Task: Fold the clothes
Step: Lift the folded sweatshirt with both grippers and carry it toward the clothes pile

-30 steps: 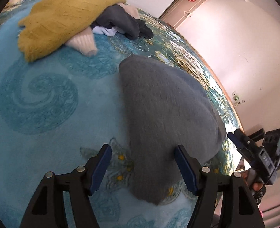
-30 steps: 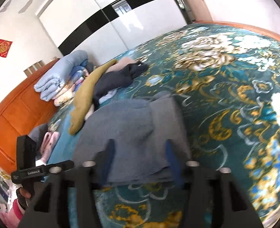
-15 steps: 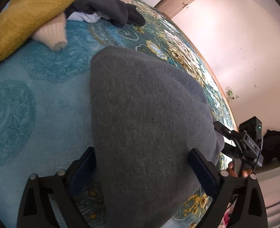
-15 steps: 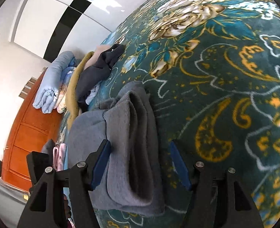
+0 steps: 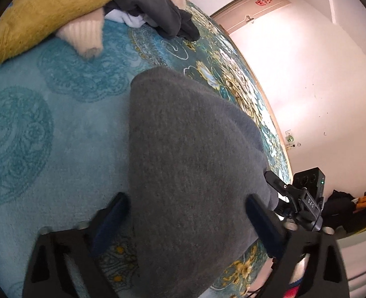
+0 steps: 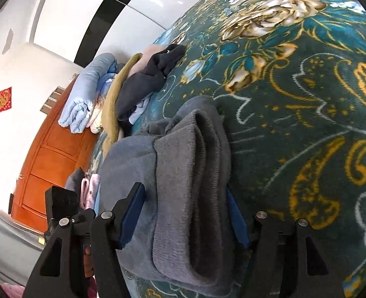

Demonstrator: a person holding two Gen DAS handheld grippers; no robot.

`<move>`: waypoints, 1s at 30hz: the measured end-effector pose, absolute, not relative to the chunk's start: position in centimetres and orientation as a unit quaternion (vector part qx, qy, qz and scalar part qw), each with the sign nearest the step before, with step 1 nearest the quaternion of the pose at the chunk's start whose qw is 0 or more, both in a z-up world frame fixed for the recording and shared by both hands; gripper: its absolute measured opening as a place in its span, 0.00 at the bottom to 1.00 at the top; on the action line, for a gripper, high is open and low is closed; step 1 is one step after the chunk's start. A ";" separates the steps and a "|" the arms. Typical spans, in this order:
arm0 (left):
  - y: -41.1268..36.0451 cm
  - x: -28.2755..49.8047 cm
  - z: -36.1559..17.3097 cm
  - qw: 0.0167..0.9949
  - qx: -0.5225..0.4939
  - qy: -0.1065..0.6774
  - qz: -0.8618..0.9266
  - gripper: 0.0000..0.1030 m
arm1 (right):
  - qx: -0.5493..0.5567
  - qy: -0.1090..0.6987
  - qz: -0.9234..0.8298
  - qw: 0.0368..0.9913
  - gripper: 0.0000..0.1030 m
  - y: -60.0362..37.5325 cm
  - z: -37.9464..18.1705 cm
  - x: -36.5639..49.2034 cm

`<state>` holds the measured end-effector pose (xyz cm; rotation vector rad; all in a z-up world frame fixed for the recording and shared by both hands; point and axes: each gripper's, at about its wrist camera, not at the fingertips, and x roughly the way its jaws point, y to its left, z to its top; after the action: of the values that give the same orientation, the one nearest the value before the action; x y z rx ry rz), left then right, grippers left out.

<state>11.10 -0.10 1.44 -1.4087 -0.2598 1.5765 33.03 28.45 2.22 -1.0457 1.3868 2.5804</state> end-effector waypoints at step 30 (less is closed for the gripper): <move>-10.5 14.7 9.3 0.454 -0.511 -0.094 0.723 0.32 | -0.295 0.415 0.861 -0.009 0.28 19.0 8.5 35.6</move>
<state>14.67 -10.51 9.34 -1.2614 -0.2322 1.7851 35.63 19.04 8.52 -0.9334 1.3107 2.7190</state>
